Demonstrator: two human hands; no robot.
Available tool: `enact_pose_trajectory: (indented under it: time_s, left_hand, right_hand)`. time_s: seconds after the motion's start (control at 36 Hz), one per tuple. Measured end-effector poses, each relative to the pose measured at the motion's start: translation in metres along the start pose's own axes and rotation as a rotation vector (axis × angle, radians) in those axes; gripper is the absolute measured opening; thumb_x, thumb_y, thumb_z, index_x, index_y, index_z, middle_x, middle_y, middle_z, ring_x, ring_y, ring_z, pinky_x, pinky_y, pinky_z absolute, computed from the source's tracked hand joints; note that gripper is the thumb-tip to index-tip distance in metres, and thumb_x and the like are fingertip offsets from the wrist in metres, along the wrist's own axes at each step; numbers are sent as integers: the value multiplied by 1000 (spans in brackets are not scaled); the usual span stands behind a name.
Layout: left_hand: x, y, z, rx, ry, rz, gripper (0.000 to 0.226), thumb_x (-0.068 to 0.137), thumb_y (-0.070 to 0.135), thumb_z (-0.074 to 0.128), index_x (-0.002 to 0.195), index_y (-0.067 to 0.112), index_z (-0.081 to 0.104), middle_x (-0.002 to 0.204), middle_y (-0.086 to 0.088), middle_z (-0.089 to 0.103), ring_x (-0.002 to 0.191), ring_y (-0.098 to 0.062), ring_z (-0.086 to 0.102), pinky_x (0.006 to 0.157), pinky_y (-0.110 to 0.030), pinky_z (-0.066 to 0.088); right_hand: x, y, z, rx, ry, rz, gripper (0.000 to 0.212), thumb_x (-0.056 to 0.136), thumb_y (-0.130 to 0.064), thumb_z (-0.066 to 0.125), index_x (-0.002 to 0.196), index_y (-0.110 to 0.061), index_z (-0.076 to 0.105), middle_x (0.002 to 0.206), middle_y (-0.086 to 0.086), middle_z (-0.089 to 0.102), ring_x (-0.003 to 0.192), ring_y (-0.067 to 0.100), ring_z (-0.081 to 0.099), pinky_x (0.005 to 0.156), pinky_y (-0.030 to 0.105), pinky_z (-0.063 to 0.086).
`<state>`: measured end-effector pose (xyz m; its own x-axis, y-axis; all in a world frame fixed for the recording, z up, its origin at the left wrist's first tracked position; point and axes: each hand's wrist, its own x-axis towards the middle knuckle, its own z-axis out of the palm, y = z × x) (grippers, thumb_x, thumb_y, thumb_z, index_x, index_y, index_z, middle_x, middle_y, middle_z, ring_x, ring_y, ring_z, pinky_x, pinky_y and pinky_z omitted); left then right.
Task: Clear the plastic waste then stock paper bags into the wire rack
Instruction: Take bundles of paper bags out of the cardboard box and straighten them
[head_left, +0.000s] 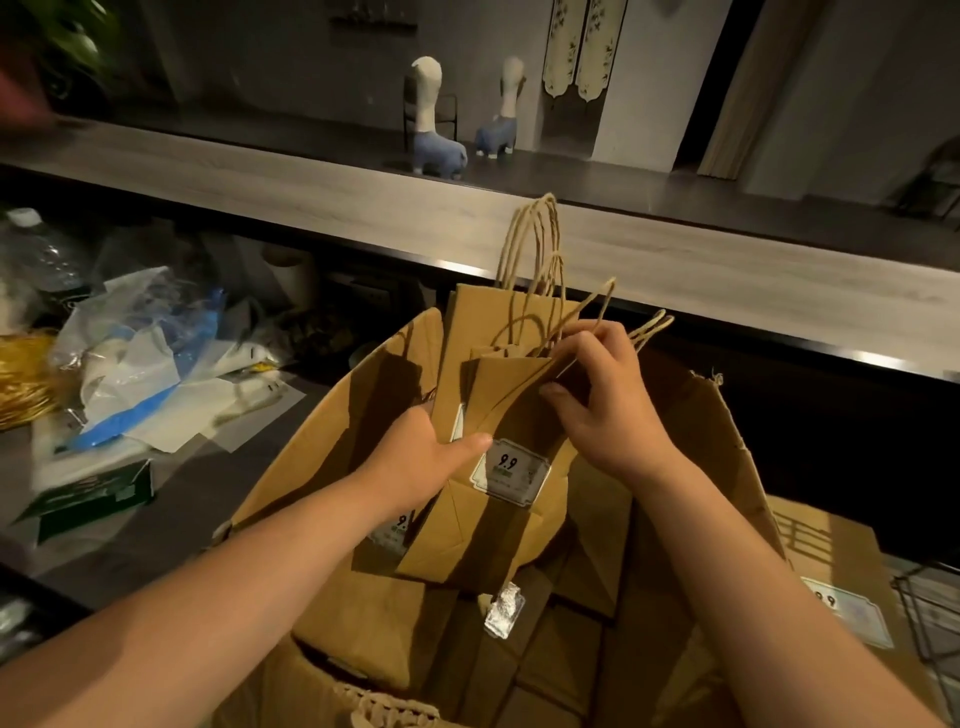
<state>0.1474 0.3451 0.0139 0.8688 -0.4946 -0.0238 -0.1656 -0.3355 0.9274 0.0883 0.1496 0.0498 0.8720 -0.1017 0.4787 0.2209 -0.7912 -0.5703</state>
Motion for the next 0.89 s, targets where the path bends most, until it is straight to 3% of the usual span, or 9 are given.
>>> enact_pose_trajectory:
  time_s: [0.08, 0.19, 0.25, 0.31, 0.39, 0.53, 0.61, 0.72, 0.89]
  left_hand:
    - [0, 1, -3, -95, 18, -3, 11, 91, 23, 64, 99, 18, 70, 94, 1, 74, 91, -14, 69, 89, -44, 54]
    - [-1, 3, -4, -342, 32, -62, 15, 92, 16, 62, 106, 14, 68, 100, -6, 74, 96, -22, 70, 91, -49, 53]
    - [0, 6, -6, -458, 58, -87, 18, 91, 13, 62, 109, 14, 66, 103, -7, 74, 98, -22, 70, 91, -47, 53]
    - [0, 7, -7, -531, 85, -88, 20, 91, 12, 61, 111, 15, 65, 104, -6, 74, 99, -23, 70, 89, -45, 53]
    - [0, 7, -9, -575, 111, -95, 18, 90, 10, 62, 107, 15, 65, 101, -7, 74, 97, -23, 70, 87, -45, 53]
    - [2, 7, -11, -577, 103, -126, 24, 91, 18, 61, 115, 14, 62, 105, -5, 73, 100, -22, 69, 88, -44, 52]
    - [2, 6, -11, -575, 110, -134, 27, 92, 24, 59, 118, 17, 61, 108, -2, 73, 103, -21, 68, 91, -45, 51]
    - [1, 5, -15, -497, 187, -88, 24, 90, 25, 63, 114, 21, 64, 105, -1, 73, 101, -21, 68, 91, -46, 51]
    - [-1, 8, -13, -304, 189, 18, 17, 88, 25, 65, 105, 20, 68, 97, 4, 74, 92, -10, 70, 83, -34, 53]
  right_hand:
    - [1, -4, 2, -152, 141, -82, 44, 85, -20, 72, 125, -22, 52, 139, -2, 33, 132, 20, 31, 106, 41, 43]
    - [4, -5, 7, -364, 418, -83, 78, 75, -41, 78, 136, -26, 31, 142, 4, 22, 133, 27, 23, 111, 37, 28]
    - [2, -6, 10, -271, 450, 60, 90, 71, -48, 79, 138, -23, 24, 142, 3, 21, 133, 22, 23, 111, 33, 26]
    - [1, -11, 12, 6, 340, 288, 97, 72, -44, 82, 142, -21, 20, 141, 2, 26, 129, 14, 31, 107, 30, 33]
    - [0, -13, 13, 333, 152, 537, 87, 76, -32, 82, 141, -25, 25, 126, -4, 45, 115, 13, 50, 88, 29, 51]
    - [4, -6, 12, 602, 255, 666, 66, 80, -19, 78, 132, -24, 39, 109, -9, 54, 90, 9, 60, 69, 26, 56]
    - [4, -5, 12, 611, 263, 643, 40, 85, -18, 74, 118, -24, 52, 107, -5, 63, 92, 12, 66, 69, 27, 57]
    - [4, -3, 3, 578, 288, 537, 22, 93, -16, 63, 101, -33, 51, 102, -7, 63, 94, 9, 65, 74, 26, 57]
    - [2, 0, 1, 612, 210, 456, 24, 97, -14, 56, 116, -25, 45, 110, -7, 59, 102, 7, 61, 71, 19, 52]
